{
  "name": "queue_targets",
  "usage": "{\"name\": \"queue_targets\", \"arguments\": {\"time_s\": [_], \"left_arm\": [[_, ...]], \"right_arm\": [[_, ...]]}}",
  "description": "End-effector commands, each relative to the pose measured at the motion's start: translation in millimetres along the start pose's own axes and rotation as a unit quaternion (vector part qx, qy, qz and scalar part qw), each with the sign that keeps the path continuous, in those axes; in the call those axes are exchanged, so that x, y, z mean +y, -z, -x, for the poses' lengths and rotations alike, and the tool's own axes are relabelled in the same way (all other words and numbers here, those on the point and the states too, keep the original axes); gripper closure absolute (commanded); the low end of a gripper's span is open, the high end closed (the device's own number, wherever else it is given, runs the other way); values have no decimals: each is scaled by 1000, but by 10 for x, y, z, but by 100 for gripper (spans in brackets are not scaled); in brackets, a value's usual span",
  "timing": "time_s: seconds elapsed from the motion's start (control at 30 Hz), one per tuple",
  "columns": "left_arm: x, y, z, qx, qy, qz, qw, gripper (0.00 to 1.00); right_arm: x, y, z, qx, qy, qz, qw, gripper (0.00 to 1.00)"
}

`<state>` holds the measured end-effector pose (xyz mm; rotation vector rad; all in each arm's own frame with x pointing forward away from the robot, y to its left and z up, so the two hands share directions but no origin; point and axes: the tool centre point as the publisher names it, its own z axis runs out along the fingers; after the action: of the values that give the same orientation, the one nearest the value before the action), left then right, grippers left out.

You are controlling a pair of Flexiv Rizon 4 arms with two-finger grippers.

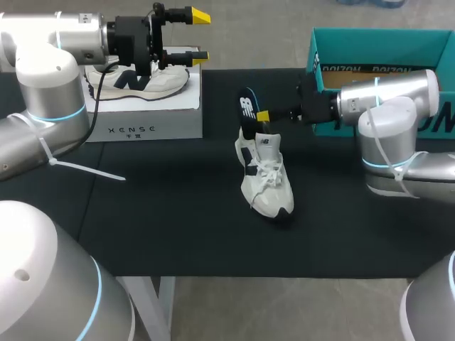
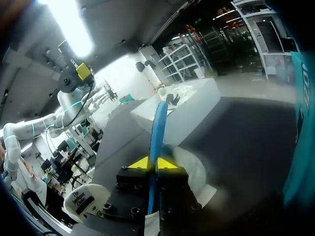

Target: Take the shoe out of the shoebox, open the shoe tongue, remove and reinsert the insole, then place the shoe into the shoebox

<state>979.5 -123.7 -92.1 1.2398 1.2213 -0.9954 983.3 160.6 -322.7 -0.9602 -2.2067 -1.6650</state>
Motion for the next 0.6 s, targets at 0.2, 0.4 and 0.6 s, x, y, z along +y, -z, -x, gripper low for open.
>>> {"name": "queue_targets", "arguments": {"time_s": [0.2, 0.4, 0.6], "left_arm": [[0, 6, 3, 1, -1, -1, 1000, 0], [0, 6, 3, 1, -1, -1, 1000, 0], [0, 6, 3, 1, -1, -1, 1000, 0]], "right_arm": [[-112, -31, 5, -5, -27, -29, 999, 100], [-354, 18, -58, -13, -48, -46, 998, 100], [-547, 88, -126, -17, -63, -52, 997, 100]]}}
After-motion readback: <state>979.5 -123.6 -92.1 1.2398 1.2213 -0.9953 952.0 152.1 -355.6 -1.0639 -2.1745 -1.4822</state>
